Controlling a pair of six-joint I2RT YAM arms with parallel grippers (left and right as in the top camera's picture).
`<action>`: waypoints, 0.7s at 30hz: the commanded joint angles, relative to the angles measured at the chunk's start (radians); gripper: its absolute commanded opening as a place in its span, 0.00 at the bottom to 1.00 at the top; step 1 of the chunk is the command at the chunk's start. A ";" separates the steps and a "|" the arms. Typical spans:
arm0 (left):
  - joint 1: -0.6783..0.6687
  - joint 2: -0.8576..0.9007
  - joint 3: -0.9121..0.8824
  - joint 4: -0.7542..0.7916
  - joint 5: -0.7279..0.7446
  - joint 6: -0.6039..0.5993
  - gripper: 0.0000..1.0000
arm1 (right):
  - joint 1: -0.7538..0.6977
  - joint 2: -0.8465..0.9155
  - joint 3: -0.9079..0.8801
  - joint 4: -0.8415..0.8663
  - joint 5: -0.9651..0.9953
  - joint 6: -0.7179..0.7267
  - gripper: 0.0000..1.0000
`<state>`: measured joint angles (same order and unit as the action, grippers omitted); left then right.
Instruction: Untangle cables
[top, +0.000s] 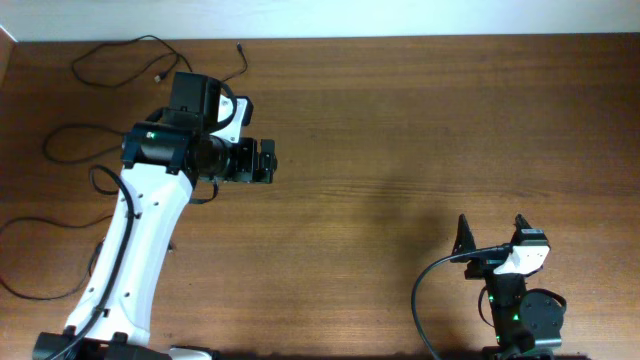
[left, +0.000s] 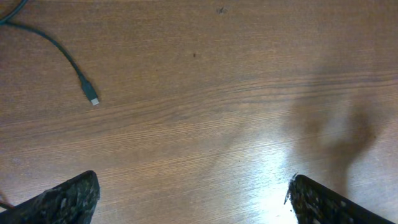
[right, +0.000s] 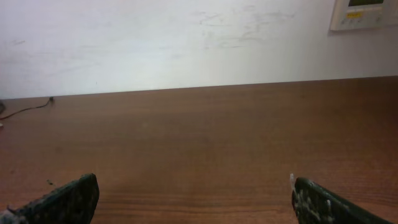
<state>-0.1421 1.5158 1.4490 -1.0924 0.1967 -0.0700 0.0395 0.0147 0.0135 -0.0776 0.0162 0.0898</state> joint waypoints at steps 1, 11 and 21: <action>-0.001 0.003 0.002 0.001 -0.003 0.018 0.99 | -0.007 -0.011 -0.008 -0.008 -0.012 -0.008 0.98; -0.001 0.003 0.002 0.001 -0.003 0.018 0.99 | -0.007 -0.011 -0.008 -0.004 -0.006 -0.008 0.98; -0.001 0.003 0.002 0.001 -0.003 0.018 0.99 | -0.007 -0.011 -0.008 -0.003 -0.005 -0.008 0.98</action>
<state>-0.1421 1.5158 1.4490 -1.0924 0.1967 -0.0700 0.0395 0.0147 0.0135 -0.0772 0.0166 0.0891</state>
